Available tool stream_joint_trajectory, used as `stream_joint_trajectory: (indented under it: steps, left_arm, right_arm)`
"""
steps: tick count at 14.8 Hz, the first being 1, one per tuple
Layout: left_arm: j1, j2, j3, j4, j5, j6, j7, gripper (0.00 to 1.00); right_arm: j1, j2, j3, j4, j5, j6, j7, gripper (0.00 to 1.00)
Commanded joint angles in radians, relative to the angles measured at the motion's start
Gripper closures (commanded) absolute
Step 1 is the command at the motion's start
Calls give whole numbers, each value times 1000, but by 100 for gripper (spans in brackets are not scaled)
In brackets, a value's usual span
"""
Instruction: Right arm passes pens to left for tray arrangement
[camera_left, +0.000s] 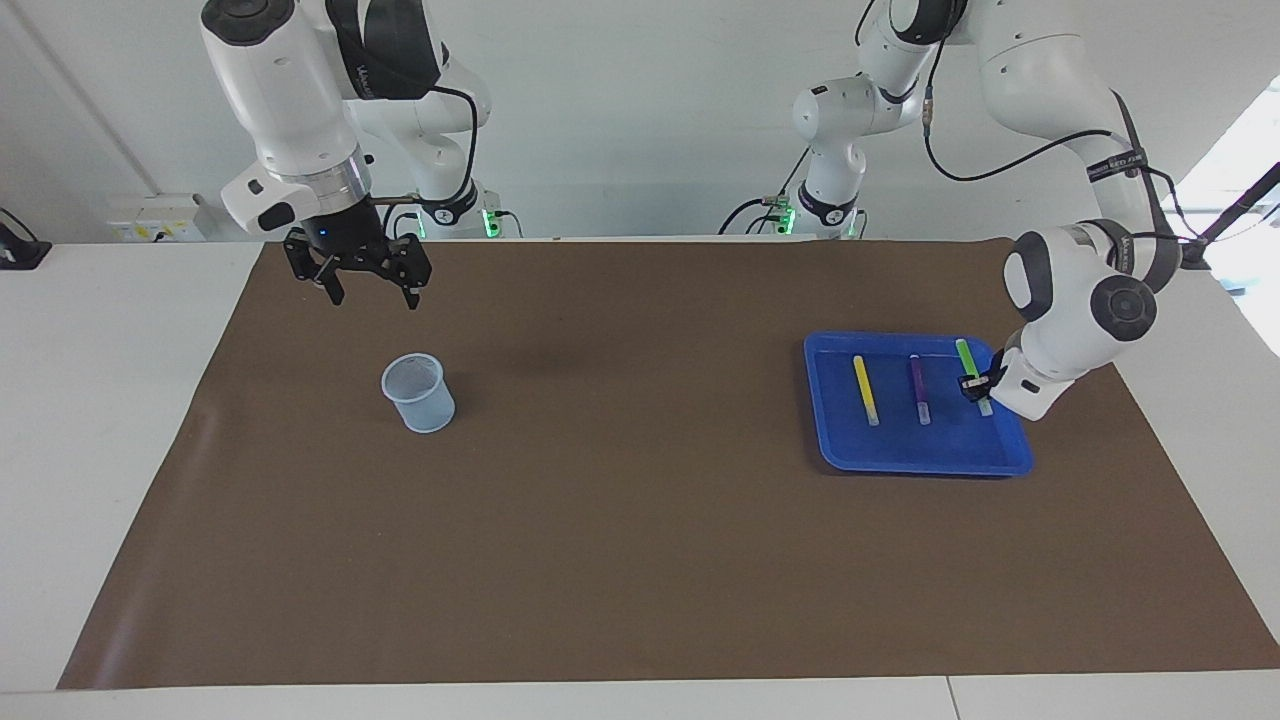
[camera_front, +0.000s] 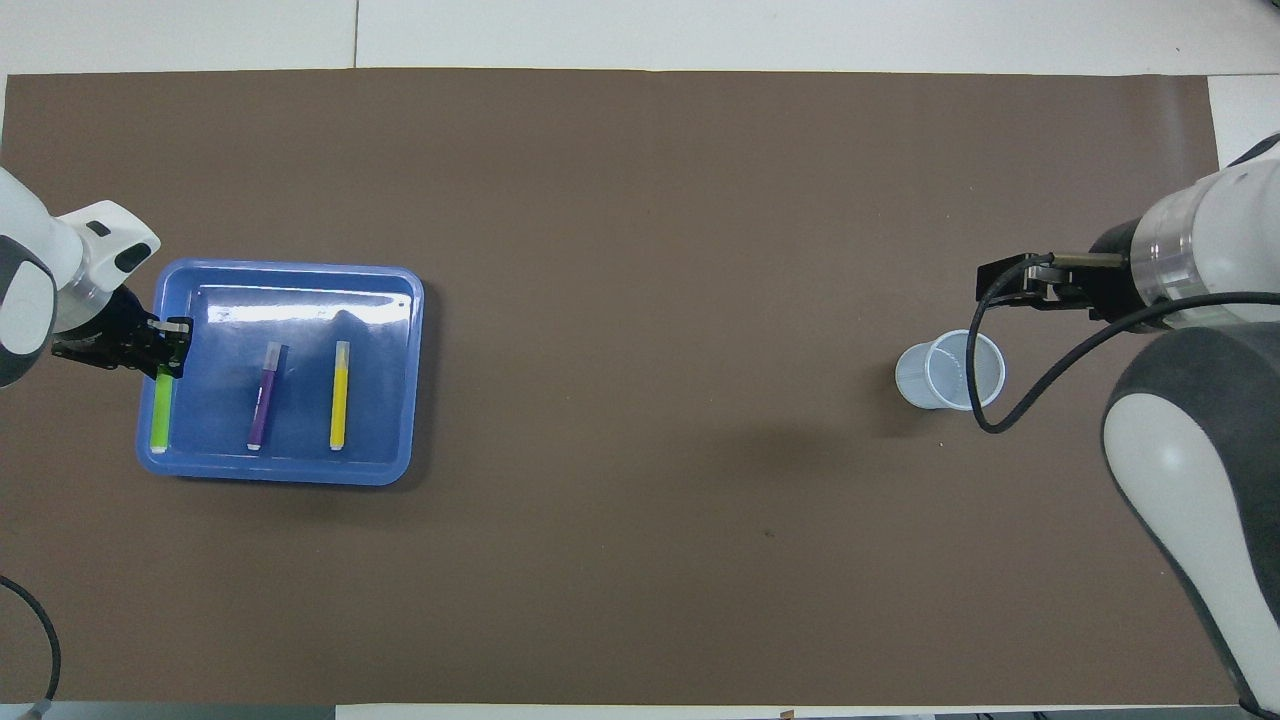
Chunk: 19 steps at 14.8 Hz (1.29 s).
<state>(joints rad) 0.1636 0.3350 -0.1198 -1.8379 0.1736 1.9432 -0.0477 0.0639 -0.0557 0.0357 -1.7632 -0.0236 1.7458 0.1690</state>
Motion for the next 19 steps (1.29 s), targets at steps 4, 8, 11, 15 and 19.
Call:
stream_joint_trajectory:
  steps: [4,8,11,15,19]
  left_arm:
    - [-7,32,3,11,26,63,19,100]
    - [-7,32,3,-29,26,121,22,100]
    - [-1,30,3,-35,24,125,48,100]
    - [2,26,3,-46,21,125,48,38]
    - [5,24,3,-50,20,128,46,0]
  right_arm:
    - [-52,5,18,11,-10,-23,-92,0]
    - [-39,4,20,42,-6,-87,-83,0]
    - [-38,4,10,59,5,-126,-85,0]
    - [-33,8,-14,82,8,-155,-85,0]
    - [2,7,-53,82,13,-155,-85,0]
